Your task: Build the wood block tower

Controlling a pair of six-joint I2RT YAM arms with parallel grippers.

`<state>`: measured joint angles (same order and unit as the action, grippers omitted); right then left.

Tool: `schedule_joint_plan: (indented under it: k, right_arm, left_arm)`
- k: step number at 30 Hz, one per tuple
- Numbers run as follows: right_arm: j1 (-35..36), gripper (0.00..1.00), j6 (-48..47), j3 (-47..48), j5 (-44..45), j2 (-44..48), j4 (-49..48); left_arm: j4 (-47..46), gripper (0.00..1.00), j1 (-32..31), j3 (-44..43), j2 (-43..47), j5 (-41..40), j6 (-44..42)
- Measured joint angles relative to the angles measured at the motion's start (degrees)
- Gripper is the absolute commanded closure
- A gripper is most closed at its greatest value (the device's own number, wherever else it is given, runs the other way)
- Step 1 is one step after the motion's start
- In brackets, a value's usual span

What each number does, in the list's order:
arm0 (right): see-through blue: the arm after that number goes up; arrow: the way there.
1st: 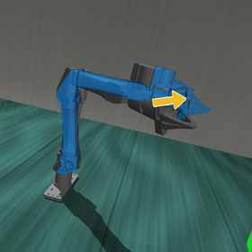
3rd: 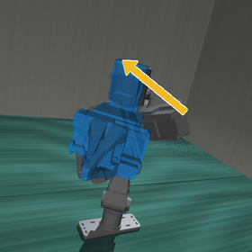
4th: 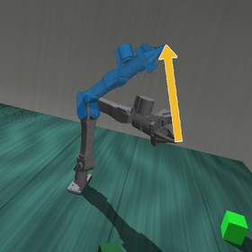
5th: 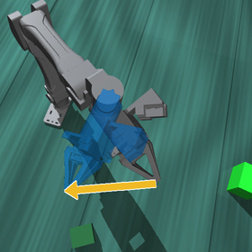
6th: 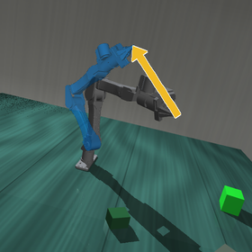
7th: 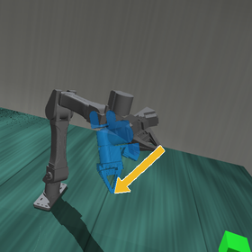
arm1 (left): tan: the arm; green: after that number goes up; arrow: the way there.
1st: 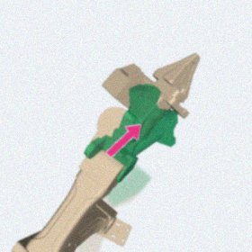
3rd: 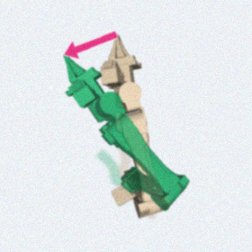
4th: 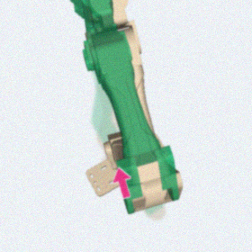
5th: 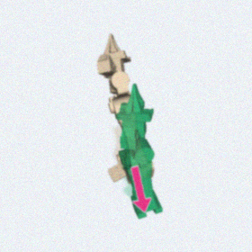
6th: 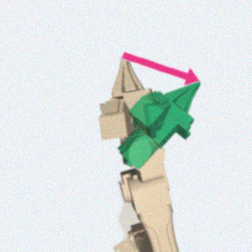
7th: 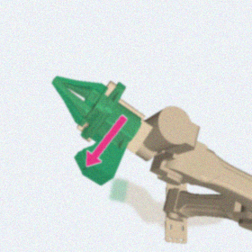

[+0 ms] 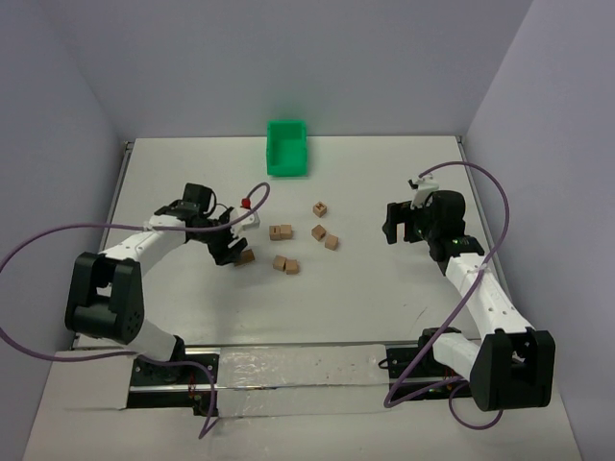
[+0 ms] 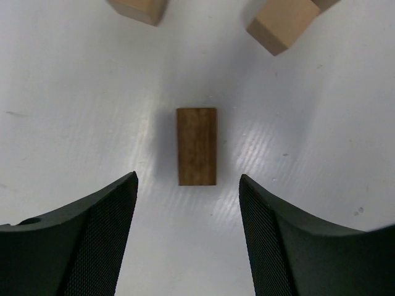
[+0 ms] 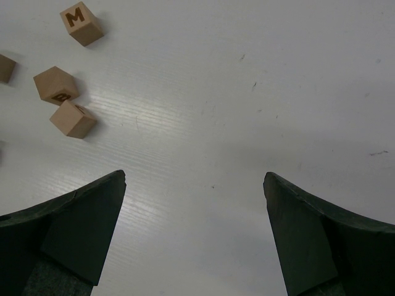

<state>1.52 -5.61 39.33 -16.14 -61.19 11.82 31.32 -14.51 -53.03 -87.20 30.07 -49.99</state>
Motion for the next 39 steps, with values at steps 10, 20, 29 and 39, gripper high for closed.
schedule_joint_plan:
  k: [10, 20, 29, 39]
  right_arm:
    - [0.0, 0.0, 0.0, 0.0, 0.0, 0.0, 0.03]
    - [0.0, 0.0, -0.04, 0.0, 0.0, 0.0, 0.01]
    - [0.0, 0.0, -0.04, 0.0, 0.0, 0.0, 0.04]
    - [0.0, 0.0, -0.41, 0.11, -0.02, 0.1, 0.24]
  left_arm:
    - [-6.39, 0.31, -4.06, 1.83, -2.09, -3.56, 2.53]
    - [-9.06, 0.48, -4.73, 1.83, -6.62, -5.72, 3.83]
    - [-9.49, 0.92, -5.06, 2.0, -7.1, -5.77, 3.17]
    - [-1.93, 1.0, -8.17, -7.78, -8.64, -6.75, 3.33]
